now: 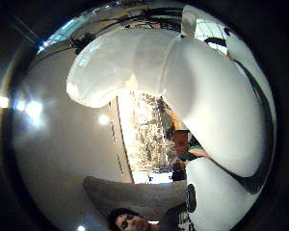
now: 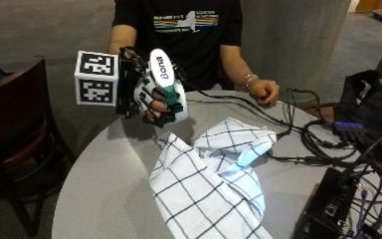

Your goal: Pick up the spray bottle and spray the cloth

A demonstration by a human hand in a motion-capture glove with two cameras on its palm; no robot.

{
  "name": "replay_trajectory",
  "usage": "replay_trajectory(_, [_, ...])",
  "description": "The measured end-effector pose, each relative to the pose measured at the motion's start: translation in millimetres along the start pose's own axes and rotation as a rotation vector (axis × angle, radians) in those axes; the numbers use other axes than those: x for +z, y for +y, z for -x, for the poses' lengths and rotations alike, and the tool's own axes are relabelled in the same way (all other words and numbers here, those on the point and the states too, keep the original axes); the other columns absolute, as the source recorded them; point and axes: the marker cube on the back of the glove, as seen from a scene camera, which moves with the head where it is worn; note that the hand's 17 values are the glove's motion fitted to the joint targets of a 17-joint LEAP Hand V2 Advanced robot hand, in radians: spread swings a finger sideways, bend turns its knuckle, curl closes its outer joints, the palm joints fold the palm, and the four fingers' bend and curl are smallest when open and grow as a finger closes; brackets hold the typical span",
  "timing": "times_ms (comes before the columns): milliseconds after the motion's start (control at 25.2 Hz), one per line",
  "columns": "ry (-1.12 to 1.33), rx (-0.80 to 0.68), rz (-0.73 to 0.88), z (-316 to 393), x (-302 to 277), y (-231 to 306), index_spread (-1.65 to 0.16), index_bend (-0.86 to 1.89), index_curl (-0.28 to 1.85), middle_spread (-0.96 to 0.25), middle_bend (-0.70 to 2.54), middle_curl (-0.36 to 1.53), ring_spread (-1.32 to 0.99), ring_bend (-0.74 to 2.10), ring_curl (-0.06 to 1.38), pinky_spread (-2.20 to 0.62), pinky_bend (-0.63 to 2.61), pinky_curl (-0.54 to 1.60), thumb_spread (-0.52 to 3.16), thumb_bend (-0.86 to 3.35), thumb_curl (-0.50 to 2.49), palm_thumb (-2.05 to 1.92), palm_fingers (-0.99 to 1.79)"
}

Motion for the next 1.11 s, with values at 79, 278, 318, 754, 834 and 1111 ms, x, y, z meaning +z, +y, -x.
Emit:
replay_trajectory(79, [-0.005, 0.018, 0.011, 0.7, 1.3, -1.1, -0.17, 0.22, 0.56, -0.04, 0.22, 0.47, -0.03, 0.36, 0.40, 0.32, 0.14, 0.20, 0.43, -0.03, 0.73, 0.96, 1.06])
replay_trajectory(278, [-0.007, 0.069, 0.040, 0.9, 5.4, -2.4, -0.17, 0.22, 0.57, -0.04, 0.21, 0.47, -0.03, 0.36, 0.41, 0.31, 0.14, 0.20, 0.43, -0.03, 0.73, 0.96, 1.07])
replay_trajectory(318, [-0.005, 0.075, 0.042, 0.5, 6.1, -2.4, -0.17, 0.21, 0.57, -0.04, 0.21, 0.47, -0.03, 0.35, 0.41, 0.31, 0.14, 0.20, 0.43, -0.03, 0.73, 0.96, 1.07])
replay_trajectory(754, [0.011, 0.111, 0.045, 0.5, 8.1, -4.8, -0.16, 0.20, 0.59, -0.04, 0.21, 0.48, -0.03, 0.34, 0.41, 0.29, 0.15, 0.21, 0.42, -0.03, 0.74, 0.96, 1.09])
replay_trajectory(834, [0.014, 0.114, 0.049, 0.3, 9.3, -4.2, -0.16, 0.21, 0.59, -0.04, 0.20, 0.48, -0.03, 0.34, 0.41, 0.29, 0.15, 0.21, 0.42, -0.03, 0.74, 0.96, 1.09])
replay_trajectory(1111, [0.031, 0.123, 0.062, 0.2, 12.5, -5.7, -0.16, 0.21, 0.60, -0.04, 0.20, 0.48, -0.04, 0.34, 0.41, 0.28, 0.15, 0.22, 0.42, -0.03, 0.75, 0.96, 1.09])
